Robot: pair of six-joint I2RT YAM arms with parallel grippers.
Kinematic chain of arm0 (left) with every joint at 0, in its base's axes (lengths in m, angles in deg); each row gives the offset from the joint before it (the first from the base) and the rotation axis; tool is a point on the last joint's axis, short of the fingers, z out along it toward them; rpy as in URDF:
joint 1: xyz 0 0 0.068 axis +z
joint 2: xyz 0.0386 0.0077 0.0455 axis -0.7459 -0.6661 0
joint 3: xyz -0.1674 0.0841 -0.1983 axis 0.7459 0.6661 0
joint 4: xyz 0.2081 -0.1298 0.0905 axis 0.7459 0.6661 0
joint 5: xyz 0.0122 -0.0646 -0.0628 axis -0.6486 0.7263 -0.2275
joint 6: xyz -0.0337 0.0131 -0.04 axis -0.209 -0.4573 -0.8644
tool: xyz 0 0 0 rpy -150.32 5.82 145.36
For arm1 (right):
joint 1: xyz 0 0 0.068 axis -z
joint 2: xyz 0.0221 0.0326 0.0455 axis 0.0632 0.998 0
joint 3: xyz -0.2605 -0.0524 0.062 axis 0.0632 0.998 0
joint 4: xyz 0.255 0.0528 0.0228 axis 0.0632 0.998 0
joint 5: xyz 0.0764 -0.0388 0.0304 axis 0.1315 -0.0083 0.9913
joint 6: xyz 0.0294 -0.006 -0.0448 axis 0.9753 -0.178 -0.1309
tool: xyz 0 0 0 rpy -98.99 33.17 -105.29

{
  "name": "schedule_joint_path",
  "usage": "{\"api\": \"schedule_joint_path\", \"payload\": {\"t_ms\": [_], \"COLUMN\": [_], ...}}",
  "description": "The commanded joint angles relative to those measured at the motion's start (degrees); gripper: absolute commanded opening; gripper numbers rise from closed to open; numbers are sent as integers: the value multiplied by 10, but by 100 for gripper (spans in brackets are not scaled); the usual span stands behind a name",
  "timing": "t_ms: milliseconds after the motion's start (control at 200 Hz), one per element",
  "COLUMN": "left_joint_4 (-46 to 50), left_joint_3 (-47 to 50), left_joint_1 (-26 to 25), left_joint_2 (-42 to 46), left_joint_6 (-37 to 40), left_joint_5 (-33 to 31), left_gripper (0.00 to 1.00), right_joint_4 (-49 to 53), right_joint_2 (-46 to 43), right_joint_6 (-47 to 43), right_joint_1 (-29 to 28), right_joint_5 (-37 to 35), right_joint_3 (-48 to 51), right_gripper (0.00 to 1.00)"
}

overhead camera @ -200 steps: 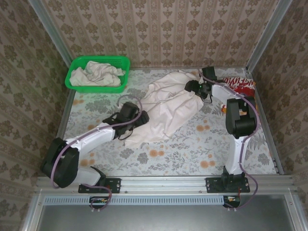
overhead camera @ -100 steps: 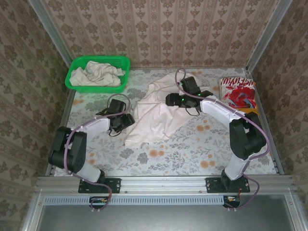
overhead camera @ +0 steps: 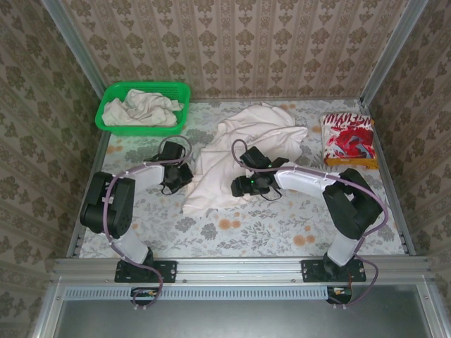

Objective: Fold and stack the t-shirts

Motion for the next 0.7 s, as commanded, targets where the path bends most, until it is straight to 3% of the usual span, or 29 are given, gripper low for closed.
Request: {"api": "schedule_joint_path", "payload": {"t_ms": [0,125,290,380,695], "left_joint_4": [-74,-78,-87,-94,-83], "left_joint_3": [6,8,12,18,26], "left_joint_1": [-10,-10,-10,-10,-7], "left_joint_2": [-41,-41,-37,-29,21], "left_joint_6": [-1,-1,-8,-12,10], "left_joint_5": [37,39,33,24,-41], "left_gripper": [0,0,0,0,0], "right_joint_4": [54,47,13,17,49], "right_joint_2": [-22,-8,23,10,-225], "right_joint_6": [9,14,31,32,65], "right_joint_1": [-7,-26,-27,-27,1], "right_joint_5": [-22,-16,12,-10,-178], "right_joint_3": [7,8,-11,-16,113], "right_gripper": [68,67,32,0,0]}}
